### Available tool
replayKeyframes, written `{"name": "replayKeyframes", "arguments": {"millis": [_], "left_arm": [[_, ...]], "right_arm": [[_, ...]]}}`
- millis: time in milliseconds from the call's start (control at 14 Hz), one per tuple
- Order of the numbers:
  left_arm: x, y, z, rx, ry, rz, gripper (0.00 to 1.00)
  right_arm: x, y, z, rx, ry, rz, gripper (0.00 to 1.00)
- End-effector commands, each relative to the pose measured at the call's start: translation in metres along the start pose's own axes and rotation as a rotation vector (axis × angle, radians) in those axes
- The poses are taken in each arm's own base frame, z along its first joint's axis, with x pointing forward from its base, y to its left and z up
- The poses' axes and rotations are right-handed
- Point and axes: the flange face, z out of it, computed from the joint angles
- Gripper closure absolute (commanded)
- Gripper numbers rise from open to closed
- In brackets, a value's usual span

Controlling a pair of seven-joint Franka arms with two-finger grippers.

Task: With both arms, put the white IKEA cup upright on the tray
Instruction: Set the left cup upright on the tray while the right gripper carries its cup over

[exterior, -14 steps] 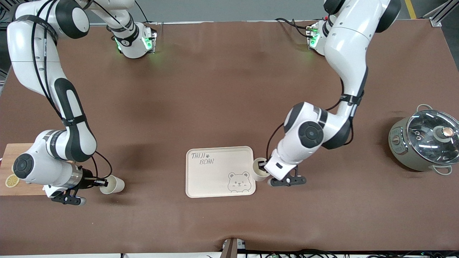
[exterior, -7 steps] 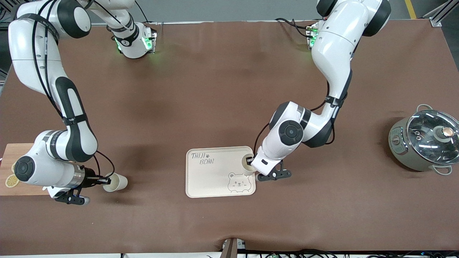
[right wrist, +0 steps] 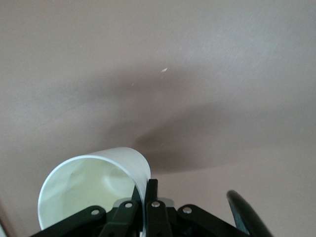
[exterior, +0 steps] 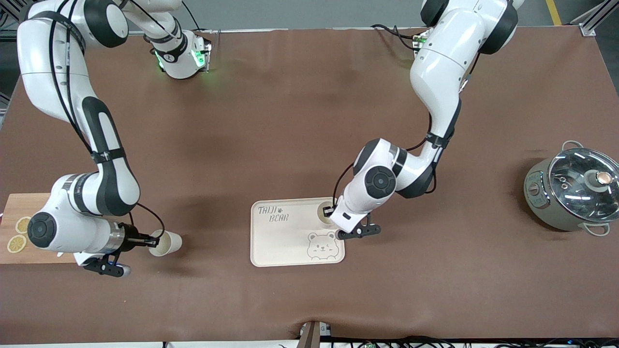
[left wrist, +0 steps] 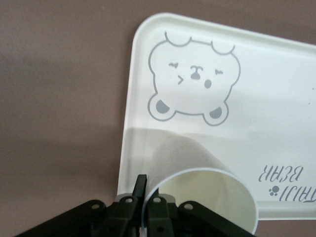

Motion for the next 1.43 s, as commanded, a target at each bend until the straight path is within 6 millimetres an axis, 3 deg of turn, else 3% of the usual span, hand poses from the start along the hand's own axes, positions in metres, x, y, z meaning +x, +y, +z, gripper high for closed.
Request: {"name": "replayKeyframes", "arguments": {"millis": [0, 214, 357, 500, 571, 857, 929, 1071, 1357], "left_arm": [[0.001, -0.001, 0.010, 0.001, -0.006, -0.024, 1.00], [0.001, -0.002, 0.012, 0.004, -0.009, -0.023, 1.00], [0.001, -0.003, 0.012, 0.005, -0.010, -0.025, 0.99], [0.001, -0.002, 0.012, 0.005, -0.011, -0.025, 0.70], [0.002, -0.003, 0.011, 0.005, -0.008, -0.027, 0.63], [0.004, -0.005, -0.001, 0.017, -0.010, -0.026, 0.08], [0.006, -0.006, -0.010, 0.018, -0.011, -0.028, 0.00], [0.009, -0.009, -0.027, 0.030, -0.015, -0.032, 0.00], [0.024, -0.018, -0.086, 0.029, 0.037, -0.039, 0.00]], "right_arm": [[-0.019, -0.046, -0.002, -0.010, -0.021, 0.081, 1.00], [-0.035, -0.093, -0.009, -0.016, -0.024, 0.181, 1.00], [-0.051, -0.128, -0.004, -0.027, -0.024, 0.226, 1.00], [-0.063, -0.157, -0.003, -0.025, -0.014, 0.283, 1.00], [-0.070, -0.172, -0.002, -0.024, -0.007, 0.294, 1.00], [-0.087, -0.204, 0.009, -0.019, 0.002, 0.369, 1.00], [-0.090, -0.210, 0.014, -0.015, 0.007, 0.379, 1.00], [-0.096, -0.226, 0.021, 0.005, 0.030, 0.399, 1.00], [-0.110, -0.253, 0.037, 0.029, 0.061, 0.424, 1.00]]}}
